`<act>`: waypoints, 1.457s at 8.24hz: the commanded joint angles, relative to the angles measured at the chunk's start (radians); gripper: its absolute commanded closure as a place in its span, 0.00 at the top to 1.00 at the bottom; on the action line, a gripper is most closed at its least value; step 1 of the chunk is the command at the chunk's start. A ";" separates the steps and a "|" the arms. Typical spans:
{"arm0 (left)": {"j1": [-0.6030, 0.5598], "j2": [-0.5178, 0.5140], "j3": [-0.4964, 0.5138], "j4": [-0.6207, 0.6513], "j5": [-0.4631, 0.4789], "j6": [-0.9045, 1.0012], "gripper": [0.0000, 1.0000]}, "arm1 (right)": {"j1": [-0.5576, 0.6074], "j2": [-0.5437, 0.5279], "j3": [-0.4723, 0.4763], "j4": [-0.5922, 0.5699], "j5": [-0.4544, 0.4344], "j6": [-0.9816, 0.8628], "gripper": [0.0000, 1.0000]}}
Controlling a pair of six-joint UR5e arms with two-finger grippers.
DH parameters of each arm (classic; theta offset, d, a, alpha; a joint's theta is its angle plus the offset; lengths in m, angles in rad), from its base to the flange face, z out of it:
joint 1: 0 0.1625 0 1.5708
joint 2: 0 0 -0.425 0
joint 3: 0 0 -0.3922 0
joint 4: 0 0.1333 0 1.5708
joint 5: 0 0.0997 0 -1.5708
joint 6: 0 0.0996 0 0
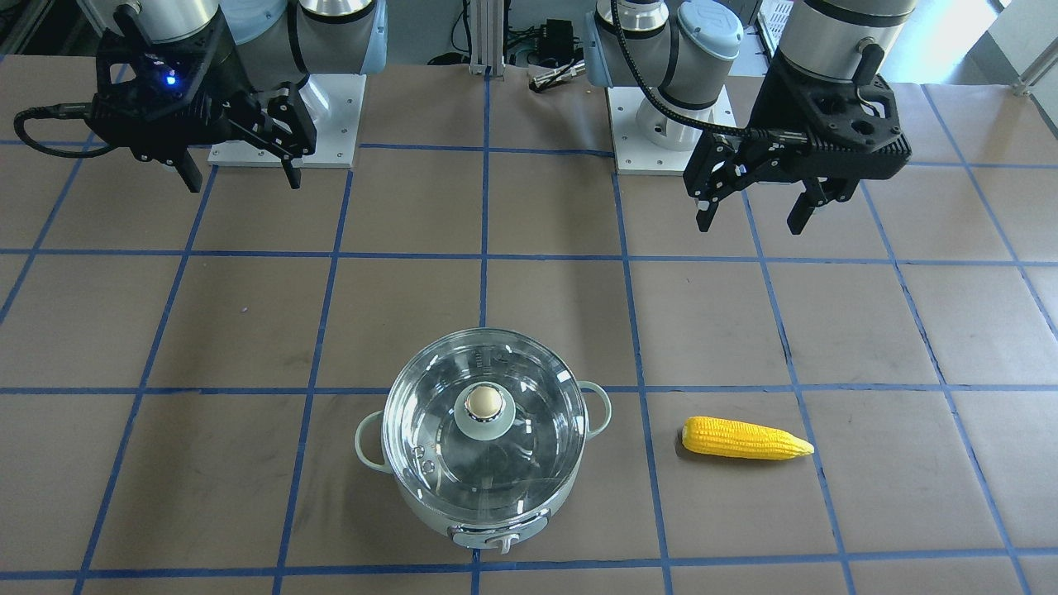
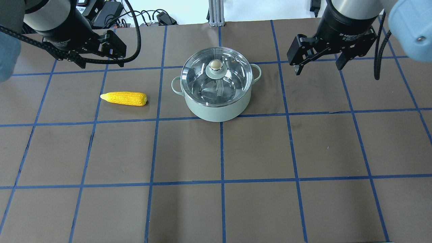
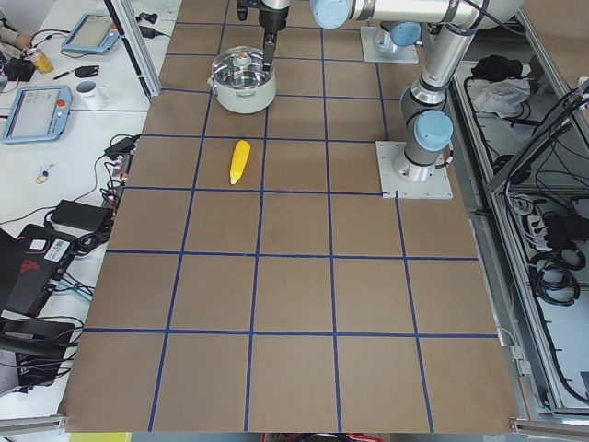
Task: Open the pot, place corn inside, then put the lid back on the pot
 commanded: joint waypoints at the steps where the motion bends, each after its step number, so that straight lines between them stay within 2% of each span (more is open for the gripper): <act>1: 0.000 -0.001 -0.003 -0.001 -0.001 0.001 1.00 | 0.001 -0.001 0.000 0.000 0.000 0.000 1.00; 3: 0.000 -0.005 -0.004 -0.001 -0.005 0.051 1.00 | 0.001 -0.001 0.000 0.000 0.008 0.002 1.00; 6: 0.038 -0.045 0.006 0.017 0.002 0.440 1.00 | 0.003 0.003 0.000 -0.005 0.006 0.000 1.00; 8: 0.099 -0.093 -0.004 0.071 0.006 0.669 1.00 | 0.006 0.012 0.006 -0.092 0.015 0.020 1.00; 9: 0.127 -0.114 -0.006 0.072 0.007 0.813 1.00 | 0.011 0.041 0.015 -0.112 0.012 0.028 1.00; 10: 0.142 -0.142 -0.006 0.074 0.010 0.928 1.00 | 0.027 0.086 0.005 -0.205 0.011 0.055 1.00; 12: 0.147 -0.232 -0.006 0.074 0.016 1.063 1.00 | 0.067 0.210 -0.084 -0.252 0.012 0.119 1.00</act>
